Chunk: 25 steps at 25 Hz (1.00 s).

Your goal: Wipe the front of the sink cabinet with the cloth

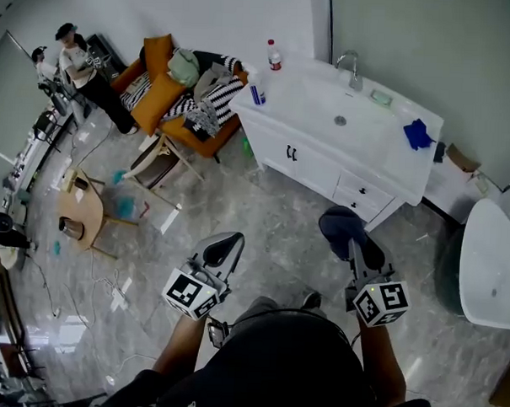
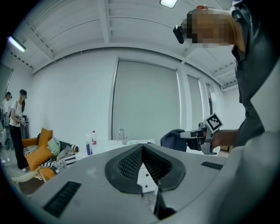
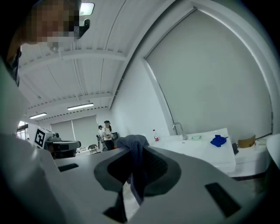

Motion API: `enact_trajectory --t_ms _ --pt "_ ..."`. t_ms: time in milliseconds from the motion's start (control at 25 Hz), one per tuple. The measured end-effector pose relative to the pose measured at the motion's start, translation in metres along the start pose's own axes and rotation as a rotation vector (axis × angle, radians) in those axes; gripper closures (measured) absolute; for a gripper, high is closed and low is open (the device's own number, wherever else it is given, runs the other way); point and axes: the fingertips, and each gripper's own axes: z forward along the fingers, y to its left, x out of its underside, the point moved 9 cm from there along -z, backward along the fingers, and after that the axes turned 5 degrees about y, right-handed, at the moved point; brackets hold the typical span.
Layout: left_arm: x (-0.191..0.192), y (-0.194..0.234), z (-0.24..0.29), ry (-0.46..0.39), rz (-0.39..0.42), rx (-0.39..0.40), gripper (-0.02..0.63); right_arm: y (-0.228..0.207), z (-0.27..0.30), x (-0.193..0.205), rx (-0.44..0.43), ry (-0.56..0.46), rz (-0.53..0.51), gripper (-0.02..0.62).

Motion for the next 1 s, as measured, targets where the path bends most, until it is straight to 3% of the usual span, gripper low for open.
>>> enact_trajectory --t_ms 320,480,760,1000 --pt "0.002 0.039 0.031 0.025 -0.016 -0.005 0.603 -0.019 0.058 0.007 -0.014 0.048 0.025 0.548" --pt "0.014 0.075 0.057 0.02 -0.053 0.037 0.601 -0.014 0.088 0.003 -0.002 0.081 0.005 0.548" --pt "0.001 0.163 0.098 -0.053 -0.031 0.12 0.602 0.009 0.158 -0.022 0.069 0.11 -0.016 0.548" --pt "0.006 0.238 0.131 -0.03 -0.019 0.175 0.603 0.024 0.224 -0.024 0.078 0.143 -0.01 0.548"
